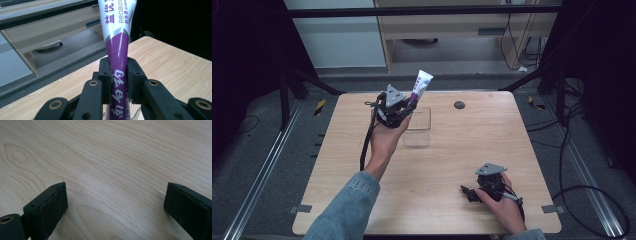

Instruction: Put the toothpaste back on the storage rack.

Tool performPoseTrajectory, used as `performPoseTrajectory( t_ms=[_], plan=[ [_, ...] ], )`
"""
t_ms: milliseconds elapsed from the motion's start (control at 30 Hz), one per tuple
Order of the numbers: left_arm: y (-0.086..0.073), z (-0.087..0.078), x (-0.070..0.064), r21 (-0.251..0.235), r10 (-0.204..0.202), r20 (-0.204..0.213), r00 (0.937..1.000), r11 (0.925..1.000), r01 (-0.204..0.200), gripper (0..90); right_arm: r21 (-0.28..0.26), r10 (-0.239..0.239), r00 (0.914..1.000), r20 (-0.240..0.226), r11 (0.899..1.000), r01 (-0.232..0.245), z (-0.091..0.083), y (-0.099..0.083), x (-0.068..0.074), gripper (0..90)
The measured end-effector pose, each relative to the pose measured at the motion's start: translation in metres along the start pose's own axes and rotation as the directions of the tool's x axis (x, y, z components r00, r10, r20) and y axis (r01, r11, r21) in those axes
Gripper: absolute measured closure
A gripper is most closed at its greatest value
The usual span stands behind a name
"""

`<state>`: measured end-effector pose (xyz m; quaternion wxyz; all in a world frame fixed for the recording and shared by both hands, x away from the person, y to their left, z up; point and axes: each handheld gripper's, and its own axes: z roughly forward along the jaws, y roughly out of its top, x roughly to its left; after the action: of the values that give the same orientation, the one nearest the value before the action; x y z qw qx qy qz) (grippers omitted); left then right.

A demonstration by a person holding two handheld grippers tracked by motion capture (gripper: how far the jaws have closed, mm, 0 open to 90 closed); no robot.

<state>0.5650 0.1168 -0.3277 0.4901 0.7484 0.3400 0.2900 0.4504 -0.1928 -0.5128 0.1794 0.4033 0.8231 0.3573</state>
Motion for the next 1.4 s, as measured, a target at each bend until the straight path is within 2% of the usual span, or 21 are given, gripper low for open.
performPoseTrajectory(
  t_ms=[67,267,400,667,1133,1400],
  plan=[
    [0.001,0.007,0.002,-0.011,-0.015,0.012,0.9998,0.9998,0.015,76.1,0.000,0.000,1.0000,0.000,1.000,0.000,0.000,0.000,0.000,5.4],
    [-0.002,0.021,0.006,0.006,-0.016,0.018,0.9997,0.9999,0.016,76.1,-0.001,-0.001,1.0000,0.001,1.000,0.001,0.000,0.000,0.000,5.3],
    [-0.006,0.033,0.011,-0.002,-0.049,0.026,0.9985,0.9988,0.049,76.1,-0.001,-0.002,1.0000,0.000,1.000,0.002,0.000,0.000,0.000,5.3],
    [-0.013,0.049,0.016,-0.009,-0.055,0.005,0.9985,0.9985,0.055,76.1,-0.001,-0.002,1.0000,-0.001,1.000,0.002,0.000,0.000,0.000,5.3],
    [-0.016,0.057,0.012,-0.037,-0.047,0.000,0.9989,0.9982,0.047,76.1,-0.001,-0.002,1.0000,-0.001,1.000,0.002,0.000,0.000,0.000,5.3],
    [-0.021,0.058,0.013,-0.054,-0.058,-0.003,0.9983,0.9969,0.057,76.1,-0.001,-0.003,1.0000,-0.001,1.000,0.003,0.000,0.000,0.000,5.3]
  ],
)
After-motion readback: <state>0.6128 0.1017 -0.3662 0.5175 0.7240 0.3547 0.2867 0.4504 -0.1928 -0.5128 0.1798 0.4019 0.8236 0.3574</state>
